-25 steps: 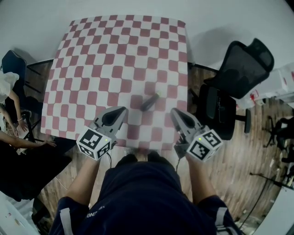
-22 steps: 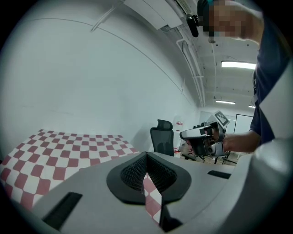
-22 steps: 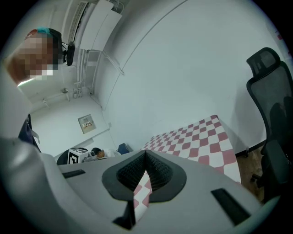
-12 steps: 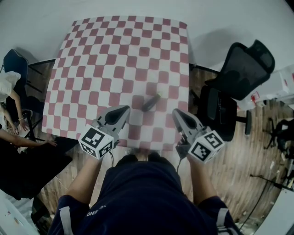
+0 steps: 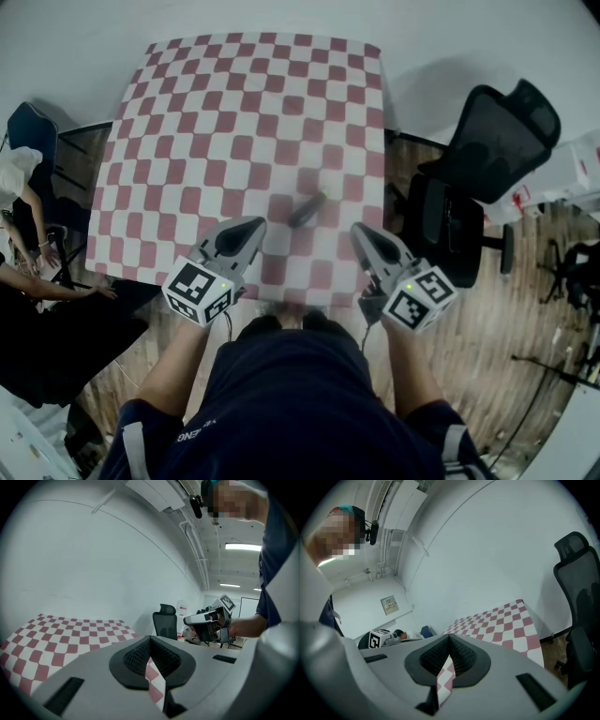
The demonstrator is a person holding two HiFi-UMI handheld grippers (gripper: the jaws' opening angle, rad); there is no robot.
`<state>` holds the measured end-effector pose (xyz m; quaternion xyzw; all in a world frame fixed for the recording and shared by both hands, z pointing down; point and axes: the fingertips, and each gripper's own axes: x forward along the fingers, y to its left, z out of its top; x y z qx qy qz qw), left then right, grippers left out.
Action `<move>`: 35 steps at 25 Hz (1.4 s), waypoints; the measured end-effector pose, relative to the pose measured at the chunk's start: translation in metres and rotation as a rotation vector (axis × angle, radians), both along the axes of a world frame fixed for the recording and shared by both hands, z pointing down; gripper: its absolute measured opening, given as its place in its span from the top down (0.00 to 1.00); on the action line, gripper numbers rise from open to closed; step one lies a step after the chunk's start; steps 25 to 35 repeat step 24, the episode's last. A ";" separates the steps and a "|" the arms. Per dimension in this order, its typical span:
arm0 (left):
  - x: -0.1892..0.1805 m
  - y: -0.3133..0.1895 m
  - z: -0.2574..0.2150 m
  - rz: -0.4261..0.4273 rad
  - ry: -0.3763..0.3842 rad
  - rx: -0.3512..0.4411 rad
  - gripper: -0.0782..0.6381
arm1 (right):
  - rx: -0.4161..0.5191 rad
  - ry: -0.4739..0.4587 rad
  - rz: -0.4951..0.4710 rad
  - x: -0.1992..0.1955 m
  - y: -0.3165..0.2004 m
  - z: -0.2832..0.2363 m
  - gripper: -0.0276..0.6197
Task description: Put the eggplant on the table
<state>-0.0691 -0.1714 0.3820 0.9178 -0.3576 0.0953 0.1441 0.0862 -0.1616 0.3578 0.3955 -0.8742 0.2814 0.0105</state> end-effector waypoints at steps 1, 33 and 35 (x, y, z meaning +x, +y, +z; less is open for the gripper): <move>0.000 0.001 0.001 -0.001 0.000 -0.002 0.86 | -0.001 0.000 0.001 0.000 0.001 0.000 0.93; 0.002 0.003 0.007 -0.004 0.008 -0.024 0.86 | -0.008 0.000 0.004 0.002 0.004 0.003 0.93; 0.002 0.003 0.007 -0.004 0.008 -0.024 0.86 | -0.008 0.000 0.004 0.002 0.004 0.003 0.93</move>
